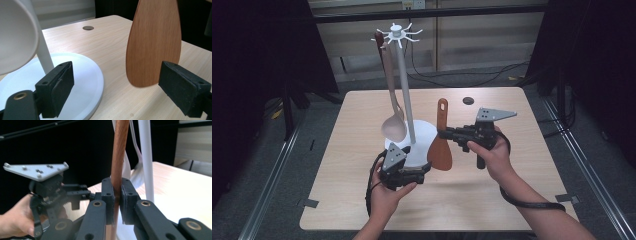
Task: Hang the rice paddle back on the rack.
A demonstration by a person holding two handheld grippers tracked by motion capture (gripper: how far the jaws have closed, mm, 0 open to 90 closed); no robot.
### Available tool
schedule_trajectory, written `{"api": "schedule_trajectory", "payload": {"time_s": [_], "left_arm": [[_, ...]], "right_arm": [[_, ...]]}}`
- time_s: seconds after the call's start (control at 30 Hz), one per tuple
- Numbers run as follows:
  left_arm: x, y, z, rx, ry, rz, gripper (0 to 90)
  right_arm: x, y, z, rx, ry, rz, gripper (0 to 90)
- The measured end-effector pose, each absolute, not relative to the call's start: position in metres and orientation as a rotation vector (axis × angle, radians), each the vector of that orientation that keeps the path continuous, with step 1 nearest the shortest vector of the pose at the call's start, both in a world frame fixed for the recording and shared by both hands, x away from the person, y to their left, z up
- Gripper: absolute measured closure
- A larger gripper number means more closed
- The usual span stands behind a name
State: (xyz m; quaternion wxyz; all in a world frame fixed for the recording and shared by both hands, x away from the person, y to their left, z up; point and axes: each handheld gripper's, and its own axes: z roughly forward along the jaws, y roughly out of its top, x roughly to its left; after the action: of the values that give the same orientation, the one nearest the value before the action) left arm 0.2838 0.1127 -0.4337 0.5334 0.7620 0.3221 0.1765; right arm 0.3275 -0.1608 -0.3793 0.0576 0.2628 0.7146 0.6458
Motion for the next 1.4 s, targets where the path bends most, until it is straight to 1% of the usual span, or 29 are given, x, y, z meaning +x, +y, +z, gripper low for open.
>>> {"api": "schedule_trajectory", "payload": {"time_s": [0.4,0.6,0.87,1.03,1.23,1.3,1.33,1.4], "left_arm": [[0.280,0.120,-0.440,1.829,0.785,0.412,10.4],[0.278,0.122,-0.444,1.831,0.798,0.406,9.7],[0.276,0.129,-0.444,1.828,0.811,0.427,9.3],[0.276,0.135,-0.445,1.820,0.821,0.425,9.3],[0.275,0.136,-0.445,1.820,0.829,0.435,9.3],[0.275,0.136,-0.445,1.820,0.828,0.433,9.2],[0.276,0.136,-0.445,1.819,0.826,0.427,9.2],[0.276,0.136,-0.445,1.821,0.823,0.430,9.1]], "right_arm": [[0.349,-0.138,-0.332,0.601,2.267,2.012,83.4],[0.360,-0.122,-0.301,0.460,2.305,2.029,83.4],[0.386,-0.101,-0.269,0.405,2.329,2.053,83.4],[0.398,-0.093,-0.258,0.390,2.318,2.081,83.3],[0.415,-0.095,-0.261,0.464,2.288,2.117,83.1],[0.417,-0.097,-0.264,0.492,2.288,2.108,82.0],[0.417,-0.098,-0.266,0.506,2.259,2.117,77.1],[0.414,-0.102,-0.269,0.558,2.201,2.154,61.9]]}}
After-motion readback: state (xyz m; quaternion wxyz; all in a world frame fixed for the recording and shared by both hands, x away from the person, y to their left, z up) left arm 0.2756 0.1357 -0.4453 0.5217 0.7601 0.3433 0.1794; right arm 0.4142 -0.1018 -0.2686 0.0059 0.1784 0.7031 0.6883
